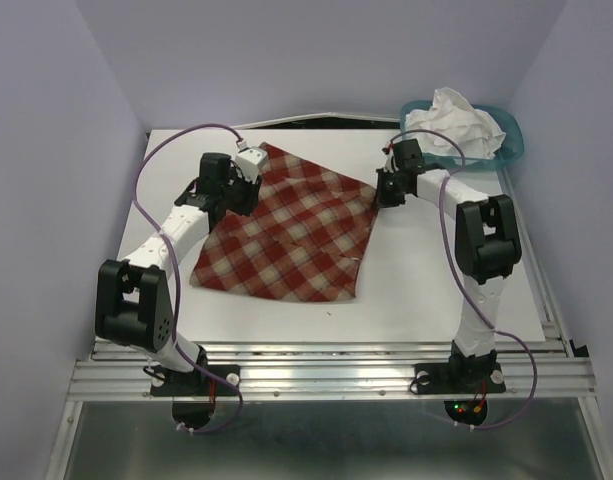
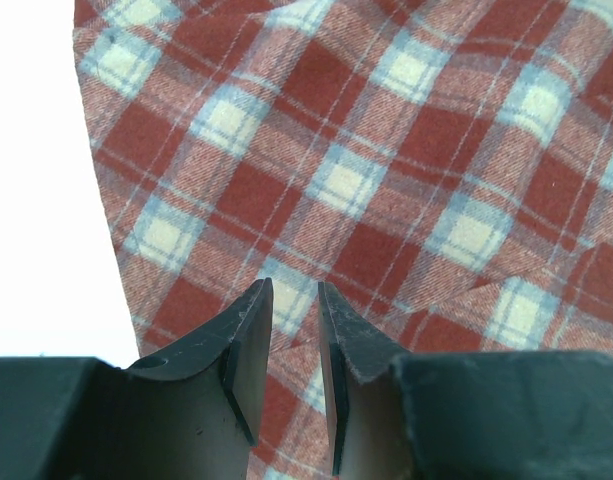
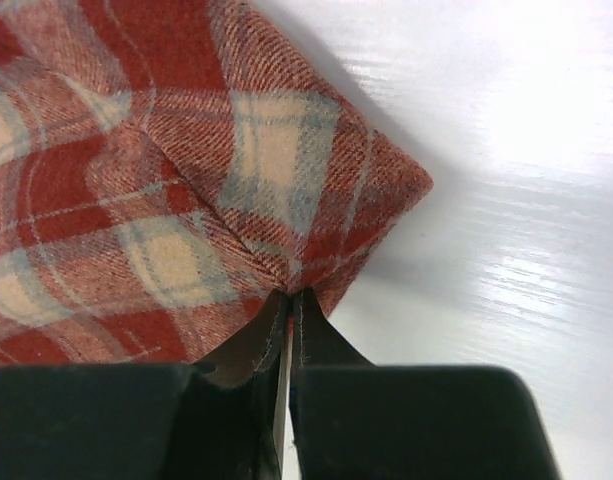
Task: Fold and stack the skirts
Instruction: Flatten the skirt out
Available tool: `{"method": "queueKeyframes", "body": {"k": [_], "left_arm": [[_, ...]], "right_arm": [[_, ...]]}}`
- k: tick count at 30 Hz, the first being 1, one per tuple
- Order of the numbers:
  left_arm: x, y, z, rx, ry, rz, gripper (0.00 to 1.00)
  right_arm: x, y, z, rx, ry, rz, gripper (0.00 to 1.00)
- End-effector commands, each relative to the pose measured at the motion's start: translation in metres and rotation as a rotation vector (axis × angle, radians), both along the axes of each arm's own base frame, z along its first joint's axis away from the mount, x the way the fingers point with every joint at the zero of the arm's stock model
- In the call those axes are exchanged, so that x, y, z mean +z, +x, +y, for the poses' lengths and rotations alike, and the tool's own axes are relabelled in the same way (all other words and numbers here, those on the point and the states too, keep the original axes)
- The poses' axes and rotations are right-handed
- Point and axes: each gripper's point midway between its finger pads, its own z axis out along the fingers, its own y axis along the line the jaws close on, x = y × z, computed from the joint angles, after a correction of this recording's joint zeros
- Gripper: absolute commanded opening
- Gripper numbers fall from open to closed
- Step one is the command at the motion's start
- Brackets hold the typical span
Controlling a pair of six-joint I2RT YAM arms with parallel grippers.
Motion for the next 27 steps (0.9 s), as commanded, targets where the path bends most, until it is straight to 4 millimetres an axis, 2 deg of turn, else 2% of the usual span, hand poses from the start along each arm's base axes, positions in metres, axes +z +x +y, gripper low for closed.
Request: {"method": "queueKeyframes", "body": {"k": [1,3,4,7,8,9,10,12,15,16,18,19,21,23,24,26,27], "left_arm": [[-0.002,0.002,0.004,-0.016,0.031,-0.024,0.37],[-0.013,-0.004,0.002,-0.081,0.06,0.006,0.36],[-0.018,-0.007,0.002,-0.099,0.071,0.018,0.36],[-0.044,-0.018,0.005,-0.144,0.12,0.089,0.36],[-0.052,-0.021,0.007,-0.164,0.142,0.102,0.36],[-0.06,-0.027,0.007,-0.179,0.149,0.134,0.36],[-0.07,-0.032,0.007,-0.194,0.155,0.17,0.36],[-0.085,-0.039,0.008,-0.215,0.171,0.224,0.35],[-0.094,-0.046,0.01,-0.233,0.185,0.264,0.34],[-0.094,-0.05,0.011,-0.237,0.185,0.264,0.34],[-0.09,-0.054,0.01,-0.252,0.182,0.248,0.33],[-0.08,-0.055,0.01,-0.254,0.179,0.217,0.33],[-0.073,-0.06,0.011,-0.258,0.184,0.191,0.34],[-0.074,-0.063,0.013,-0.26,0.195,0.193,0.33],[-0.077,-0.066,0.015,-0.253,0.209,0.2,0.33],[-0.082,-0.068,0.018,-0.243,0.22,0.211,0.33],[-0.086,-0.069,0.02,-0.235,0.227,0.214,0.33]], "right_arm": [[0.054,0.03,-0.022,-0.006,-0.112,-0.193,0.01],[0.033,0.035,-0.033,0.012,-0.196,-0.163,0.01],[0.015,0.037,-0.036,0.016,-0.225,-0.134,0.01],[0.005,0.05,-0.036,0.051,-0.254,-0.137,0.01],[0.002,0.052,-0.03,0.071,-0.26,-0.137,0.01],[-0.014,0.051,-0.032,0.08,-0.279,-0.093,0.02],[-0.005,0.061,-0.028,0.111,-0.306,-0.129,0.1],[0.0,0.066,-0.026,0.137,-0.345,-0.129,0.15],[0.016,0.067,-0.038,0.124,-0.411,-0.136,0.39],[0.036,0.067,-0.043,0.118,-0.434,-0.169,0.51],[0.057,0.062,-0.044,0.133,-0.436,-0.204,0.56],[0.069,0.058,-0.042,0.139,-0.421,-0.225,0.56],[0.107,0.033,-0.025,0.205,-0.331,-0.276,0.55],[0.109,0.009,0.002,0.306,-0.237,-0.253,0.53],[0.101,-0.012,0.014,0.355,-0.214,-0.191,0.51],[0.095,-0.041,0.036,0.439,-0.129,-0.117,0.47],[0.081,-0.065,0.044,0.477,-0.107,-0.034,0.47]]}}
